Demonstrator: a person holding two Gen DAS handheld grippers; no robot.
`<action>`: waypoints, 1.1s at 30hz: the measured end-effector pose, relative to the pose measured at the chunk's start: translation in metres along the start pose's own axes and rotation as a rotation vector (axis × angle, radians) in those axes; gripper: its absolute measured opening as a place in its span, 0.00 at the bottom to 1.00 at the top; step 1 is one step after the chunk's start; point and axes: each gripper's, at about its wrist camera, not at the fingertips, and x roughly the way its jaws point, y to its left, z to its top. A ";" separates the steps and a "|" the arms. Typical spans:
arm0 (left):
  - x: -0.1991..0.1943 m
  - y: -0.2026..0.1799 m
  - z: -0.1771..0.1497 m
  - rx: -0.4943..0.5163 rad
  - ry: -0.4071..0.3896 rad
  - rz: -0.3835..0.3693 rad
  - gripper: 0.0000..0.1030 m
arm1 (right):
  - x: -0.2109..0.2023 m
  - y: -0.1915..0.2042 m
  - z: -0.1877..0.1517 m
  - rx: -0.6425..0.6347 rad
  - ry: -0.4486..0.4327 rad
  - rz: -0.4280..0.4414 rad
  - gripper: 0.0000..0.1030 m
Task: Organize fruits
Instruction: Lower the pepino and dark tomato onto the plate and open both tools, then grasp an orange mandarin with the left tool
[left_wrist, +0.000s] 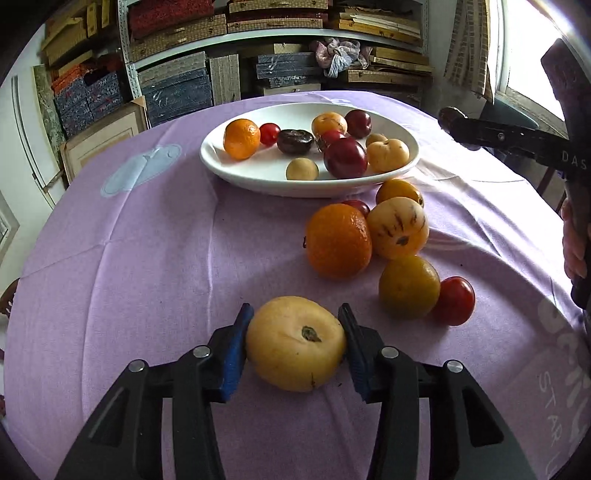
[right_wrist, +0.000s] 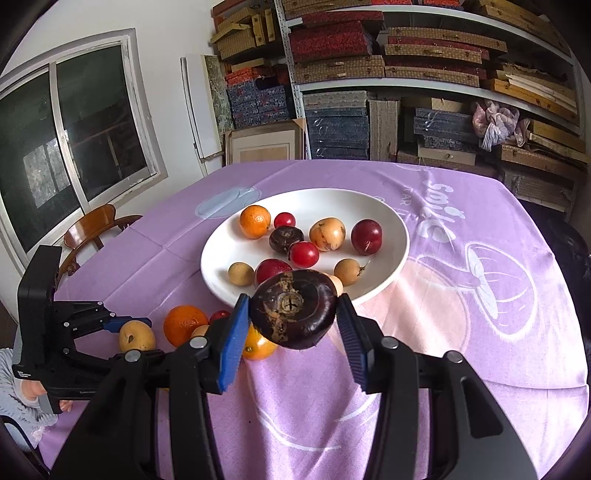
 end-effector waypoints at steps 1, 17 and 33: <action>0.000 0.001 0.000 -0.011 -0.004 -0.005 0.46 | -0.002 -0.001 0.000 0.003 -0.003 0.002 0.45; 0.036 0.029 0.126 -0.138 -0.144 0.106 0.47 | 0.050 0.010 0.038 -0.044 -0.017 -0.064 0.46; 0.004 0.041 0.087 -0.157 -0.171 0.098 0.94 | -0.002 0.011 0.017 -0.026 -0.137 -0.077 0.96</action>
